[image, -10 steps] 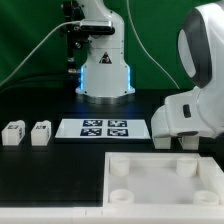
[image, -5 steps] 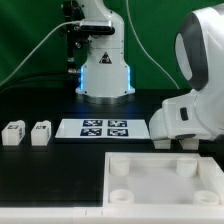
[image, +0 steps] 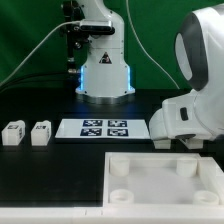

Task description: Assemble one leg

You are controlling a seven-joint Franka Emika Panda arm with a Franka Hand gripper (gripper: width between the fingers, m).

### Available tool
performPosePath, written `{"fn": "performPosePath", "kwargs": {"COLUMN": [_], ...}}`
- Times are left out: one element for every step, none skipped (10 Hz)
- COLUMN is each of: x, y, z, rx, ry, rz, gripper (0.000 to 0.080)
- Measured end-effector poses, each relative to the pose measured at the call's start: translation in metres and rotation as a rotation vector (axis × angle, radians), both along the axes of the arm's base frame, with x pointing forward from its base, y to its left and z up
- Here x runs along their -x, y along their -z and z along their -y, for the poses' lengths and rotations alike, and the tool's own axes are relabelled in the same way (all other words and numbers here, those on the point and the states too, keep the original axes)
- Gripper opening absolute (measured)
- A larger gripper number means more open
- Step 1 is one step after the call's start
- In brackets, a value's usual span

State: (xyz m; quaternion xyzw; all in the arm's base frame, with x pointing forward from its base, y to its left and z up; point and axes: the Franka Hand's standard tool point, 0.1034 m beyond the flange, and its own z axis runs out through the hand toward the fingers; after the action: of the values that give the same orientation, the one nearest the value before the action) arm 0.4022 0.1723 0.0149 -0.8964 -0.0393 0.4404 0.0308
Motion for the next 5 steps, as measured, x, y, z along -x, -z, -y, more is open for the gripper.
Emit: {"fn": "performPosePath", "kwargs": {"x": [0.0,0.0,0.0,0.0,-0.0007], "y": [0.0,0.0,0.0,0.0,-0.0003], "z": [0.0,0.0,0.0,0.0,0.0002], "rx": [0.0,0.0,0.0,0.0,-0.001], "ry": [0.0,0.0,0.0,0.0,0.0], "rz": [0.0,0.0,0.0,0.0,0.001], "gripper": [0.0294,0.0294,0.0294,0.0295,0.0295]}}
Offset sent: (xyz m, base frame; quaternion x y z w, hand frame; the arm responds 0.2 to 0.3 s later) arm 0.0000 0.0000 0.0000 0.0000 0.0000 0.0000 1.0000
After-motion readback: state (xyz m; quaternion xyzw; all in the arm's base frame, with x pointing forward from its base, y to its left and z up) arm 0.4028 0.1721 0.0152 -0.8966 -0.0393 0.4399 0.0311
